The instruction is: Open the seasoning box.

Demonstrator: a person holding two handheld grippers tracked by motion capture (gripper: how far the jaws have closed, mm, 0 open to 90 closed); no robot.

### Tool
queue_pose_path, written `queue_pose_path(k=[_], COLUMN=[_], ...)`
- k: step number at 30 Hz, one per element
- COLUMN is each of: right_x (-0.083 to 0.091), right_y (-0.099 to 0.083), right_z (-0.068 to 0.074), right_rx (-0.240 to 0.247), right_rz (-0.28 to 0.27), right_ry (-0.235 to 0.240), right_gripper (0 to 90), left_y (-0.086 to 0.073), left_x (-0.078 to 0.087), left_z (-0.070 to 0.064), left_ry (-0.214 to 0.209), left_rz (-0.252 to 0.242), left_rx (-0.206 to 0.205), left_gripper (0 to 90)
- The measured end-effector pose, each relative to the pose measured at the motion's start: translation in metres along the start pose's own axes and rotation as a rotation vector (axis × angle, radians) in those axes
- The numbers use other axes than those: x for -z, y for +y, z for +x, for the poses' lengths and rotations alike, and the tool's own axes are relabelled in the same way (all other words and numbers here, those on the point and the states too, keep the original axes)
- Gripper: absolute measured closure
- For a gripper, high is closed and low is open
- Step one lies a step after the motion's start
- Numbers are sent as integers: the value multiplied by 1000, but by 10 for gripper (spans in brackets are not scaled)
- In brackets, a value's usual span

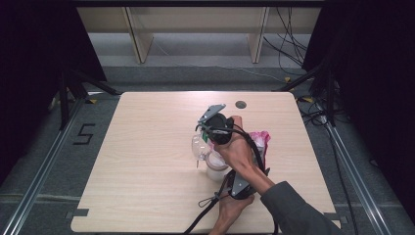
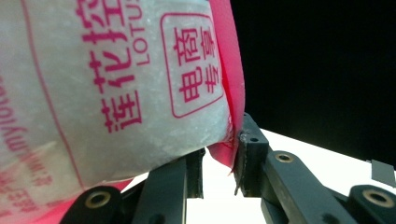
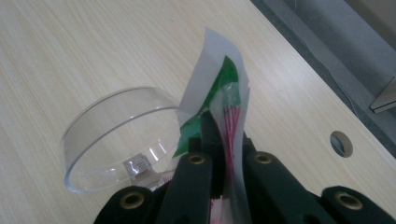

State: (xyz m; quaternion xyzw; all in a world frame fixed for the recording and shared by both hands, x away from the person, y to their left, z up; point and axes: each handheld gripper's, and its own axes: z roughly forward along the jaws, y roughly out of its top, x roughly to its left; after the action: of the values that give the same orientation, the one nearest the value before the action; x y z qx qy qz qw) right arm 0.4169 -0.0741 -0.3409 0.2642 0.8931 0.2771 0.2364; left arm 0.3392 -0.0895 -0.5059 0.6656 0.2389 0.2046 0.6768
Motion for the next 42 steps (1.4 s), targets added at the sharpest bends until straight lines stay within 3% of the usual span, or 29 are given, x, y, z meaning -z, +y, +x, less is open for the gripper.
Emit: queue_pose_path(k=[1,4,7,10,22,42], right_x=[0,0,-1,-3,-3,1], right_y=[0,1,1,1,3,6], right_z=[1,2,1,2,3,5], right_rx=[-6,-20,9,-8,20,28], right_rz=[5,6,7,12,27,12], right_ry=[3,10,7,2,1,-6], right_gripper=[900,900,900,900,900,900], left_y=[0,0,0,-1,0,2], left_x=[0,1,1,0,0,2], left_z=[-3,-1,-2,-3,-5,-2], left_ry=[7,11,8,13,17,26], left_rz=[4,12,8,-4,5,4], left_rx=[47,34,42,50,50,47], left_gripper=[753,754,753,753,759,766])
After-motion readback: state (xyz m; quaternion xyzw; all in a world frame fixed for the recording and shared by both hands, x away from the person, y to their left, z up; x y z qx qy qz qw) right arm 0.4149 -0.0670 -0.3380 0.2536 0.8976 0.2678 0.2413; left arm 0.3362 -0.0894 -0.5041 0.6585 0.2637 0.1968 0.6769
